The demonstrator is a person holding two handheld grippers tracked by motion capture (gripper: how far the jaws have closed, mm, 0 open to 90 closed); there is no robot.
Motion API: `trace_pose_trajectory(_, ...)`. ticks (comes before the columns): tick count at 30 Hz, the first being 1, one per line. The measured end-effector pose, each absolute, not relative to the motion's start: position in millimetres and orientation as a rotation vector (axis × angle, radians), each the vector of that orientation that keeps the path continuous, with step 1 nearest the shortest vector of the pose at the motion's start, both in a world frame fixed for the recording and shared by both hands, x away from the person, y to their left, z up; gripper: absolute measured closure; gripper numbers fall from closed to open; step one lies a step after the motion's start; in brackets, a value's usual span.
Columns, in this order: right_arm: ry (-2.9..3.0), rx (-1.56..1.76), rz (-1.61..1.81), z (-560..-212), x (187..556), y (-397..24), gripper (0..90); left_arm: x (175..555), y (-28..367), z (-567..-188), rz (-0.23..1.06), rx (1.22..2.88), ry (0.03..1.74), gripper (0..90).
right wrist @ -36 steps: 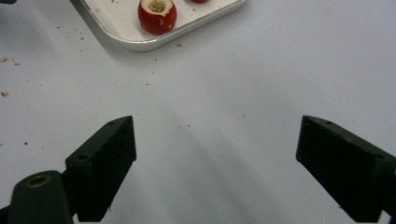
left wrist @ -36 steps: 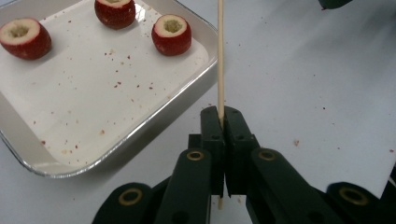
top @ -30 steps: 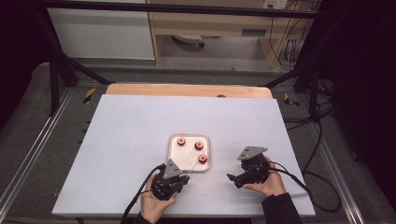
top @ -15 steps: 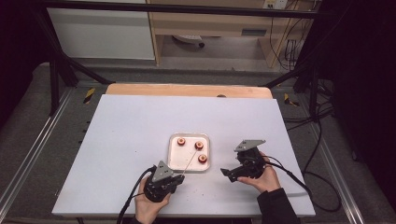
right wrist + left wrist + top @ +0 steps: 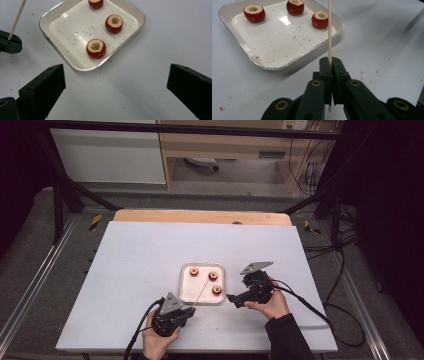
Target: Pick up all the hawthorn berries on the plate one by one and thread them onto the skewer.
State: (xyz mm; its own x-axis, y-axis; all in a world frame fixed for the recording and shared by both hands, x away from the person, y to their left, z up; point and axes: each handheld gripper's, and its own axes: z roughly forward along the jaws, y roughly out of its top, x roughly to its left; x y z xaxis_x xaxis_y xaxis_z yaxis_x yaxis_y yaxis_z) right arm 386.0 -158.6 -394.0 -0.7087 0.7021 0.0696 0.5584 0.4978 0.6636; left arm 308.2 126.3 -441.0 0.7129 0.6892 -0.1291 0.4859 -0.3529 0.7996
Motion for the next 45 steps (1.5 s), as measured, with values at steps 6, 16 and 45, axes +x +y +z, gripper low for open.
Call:
trace_pose_trajectory(6,2.542,1.078,0.993,-392,392,-147,2.6,308,131,-442,0.283,2.022,0.904,88.3)
trace_pose_trajectory(16,2.599,1.081,0.940,-391,407,-121,8.3,310,139,-443,0.285,2.025,0.916,88.3)
trace_pose_trajectory(45,2.706,1.278,0.773,-417,431,-87,51.7,309,139,-447,0.269,2.039,0.914,88.3)
